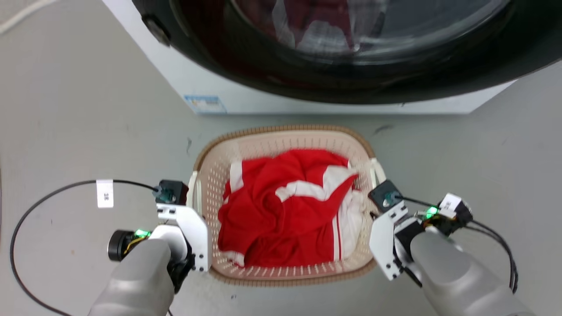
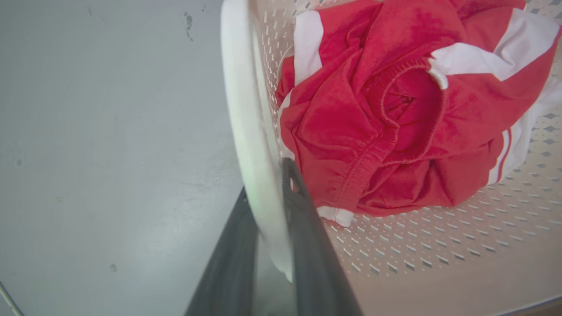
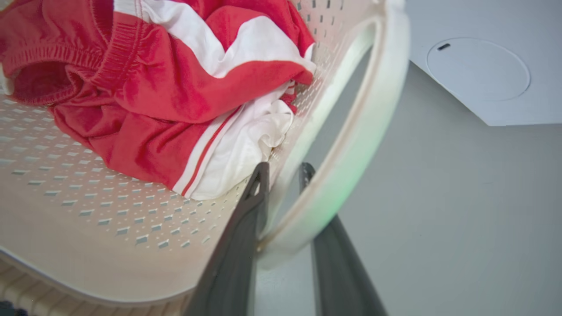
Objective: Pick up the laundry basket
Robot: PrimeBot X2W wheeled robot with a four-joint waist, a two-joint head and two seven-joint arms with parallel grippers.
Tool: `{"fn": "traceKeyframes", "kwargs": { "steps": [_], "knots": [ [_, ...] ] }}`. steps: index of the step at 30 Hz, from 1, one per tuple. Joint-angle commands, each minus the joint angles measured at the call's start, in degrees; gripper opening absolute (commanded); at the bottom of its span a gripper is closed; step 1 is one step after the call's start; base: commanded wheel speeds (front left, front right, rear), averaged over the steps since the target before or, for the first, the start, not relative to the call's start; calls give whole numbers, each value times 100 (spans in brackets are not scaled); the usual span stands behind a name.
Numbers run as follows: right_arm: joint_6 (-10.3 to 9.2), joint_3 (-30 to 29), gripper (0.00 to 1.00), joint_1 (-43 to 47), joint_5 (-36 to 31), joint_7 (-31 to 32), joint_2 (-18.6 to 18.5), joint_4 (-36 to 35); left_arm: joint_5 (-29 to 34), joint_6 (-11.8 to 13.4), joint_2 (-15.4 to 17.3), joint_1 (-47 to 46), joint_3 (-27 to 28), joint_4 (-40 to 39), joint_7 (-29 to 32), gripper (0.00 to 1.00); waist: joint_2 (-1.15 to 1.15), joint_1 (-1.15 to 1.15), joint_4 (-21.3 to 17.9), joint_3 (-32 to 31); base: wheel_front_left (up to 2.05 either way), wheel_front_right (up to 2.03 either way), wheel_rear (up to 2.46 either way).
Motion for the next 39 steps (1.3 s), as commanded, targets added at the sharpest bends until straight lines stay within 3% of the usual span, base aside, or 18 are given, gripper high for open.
{"fn": "traceKeyframes", "kwargs": {
  "steps": [1, 4, 5, 22, 39],
  "knots": [
    [78, 120, 0, 112, 45, 9, 98, -82, -41, -11, -31, 33, -52, -92, 7, 0, 0, 1, -156, -438, 0, 0, 0],
    [78, 367, 0, 251, 355, 145, 101, -121, -227, -11, 34, 191, -215, -182, 195, 0, 0, 1, -218, -749, 0, 0, 0],
    [78, 710, 0, 399, 765, 350, 106, -168, -464, -13, 83, 380, -420, -298, 415, 0, 0, 1, -289, -1118, 0, 0, 0],
    [78, 1922, 0, 840, 2182, 964, -121, -307, -1289, -19, 188, 868, -1230, -557, 1133, 0, 0, 1, -440, -2310, 0, 0, 0],
    [78, 2686, 0, 1034, 3171, 1192, -302, -398, -1771, -18, 322, 971, -1745, -520, 1367, 0, 0, 1, -375, -2814, 0, 0, 0]
  ]
}}
